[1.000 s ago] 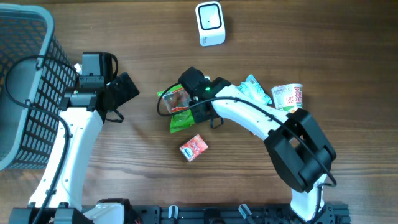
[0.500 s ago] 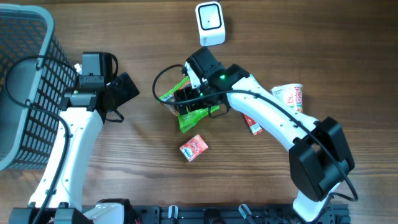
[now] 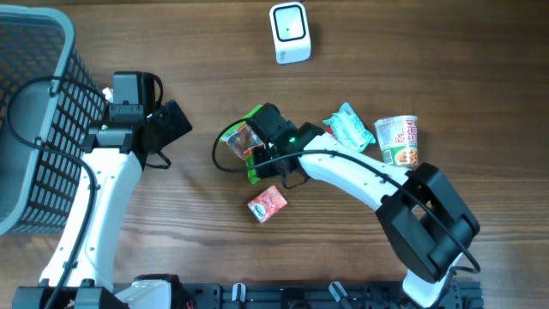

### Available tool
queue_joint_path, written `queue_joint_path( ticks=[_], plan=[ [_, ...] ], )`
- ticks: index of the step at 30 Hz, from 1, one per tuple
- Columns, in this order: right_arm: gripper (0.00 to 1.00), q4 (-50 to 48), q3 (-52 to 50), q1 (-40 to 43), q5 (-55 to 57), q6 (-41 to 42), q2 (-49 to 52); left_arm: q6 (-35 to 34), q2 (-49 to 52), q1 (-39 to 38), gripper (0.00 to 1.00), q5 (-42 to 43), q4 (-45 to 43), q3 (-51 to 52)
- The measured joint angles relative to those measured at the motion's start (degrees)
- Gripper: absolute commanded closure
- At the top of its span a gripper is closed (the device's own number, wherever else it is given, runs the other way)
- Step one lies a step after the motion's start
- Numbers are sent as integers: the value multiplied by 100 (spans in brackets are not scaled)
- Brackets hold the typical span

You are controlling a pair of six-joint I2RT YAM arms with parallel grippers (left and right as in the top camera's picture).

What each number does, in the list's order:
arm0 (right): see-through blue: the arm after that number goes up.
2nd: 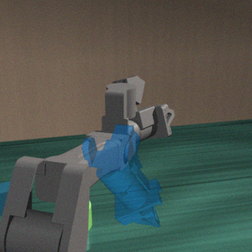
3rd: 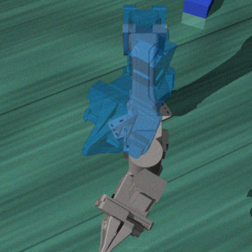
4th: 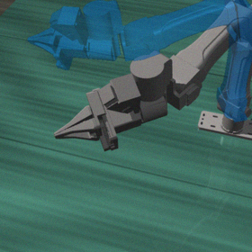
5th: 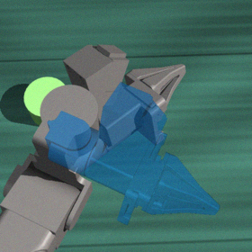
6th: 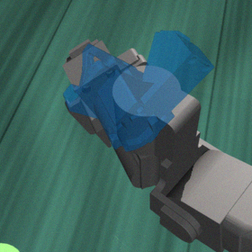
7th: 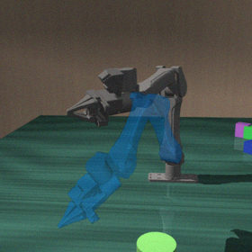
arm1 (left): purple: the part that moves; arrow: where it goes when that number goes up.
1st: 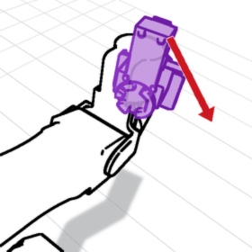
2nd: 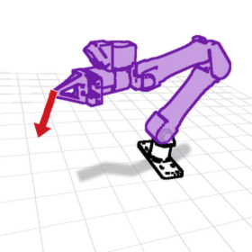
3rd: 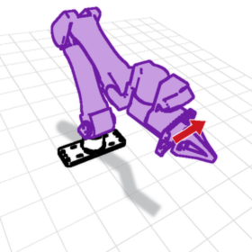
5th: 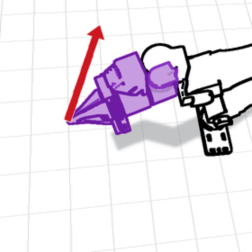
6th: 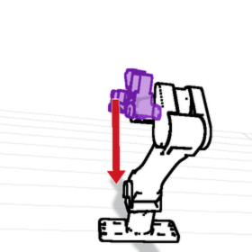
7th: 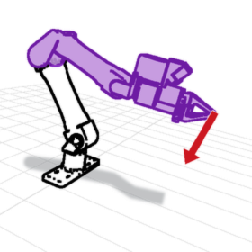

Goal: Scan the item barcode
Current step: 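Grasp the green snack packet with the right gripper and lift it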

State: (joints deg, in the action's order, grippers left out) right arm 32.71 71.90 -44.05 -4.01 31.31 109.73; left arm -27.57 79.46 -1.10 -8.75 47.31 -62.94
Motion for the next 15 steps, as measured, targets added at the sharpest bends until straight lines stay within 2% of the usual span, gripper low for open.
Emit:
queue_joint_path(
  ticks=[4, 8, 15],
  plan=[
    [87, 76, 0, 0, 203, 83, 0, 0, 0, 0, 0, 0, 2, 0],
    [87, 245, 0, 0, 1060, 72, 0, 0, 0, 0, 0, 0, 2, 0],
    [88, 155, 15, 238, 1611, -555, 0, 0, 0, 0, 0, 0, 2, 0]
  ],
)
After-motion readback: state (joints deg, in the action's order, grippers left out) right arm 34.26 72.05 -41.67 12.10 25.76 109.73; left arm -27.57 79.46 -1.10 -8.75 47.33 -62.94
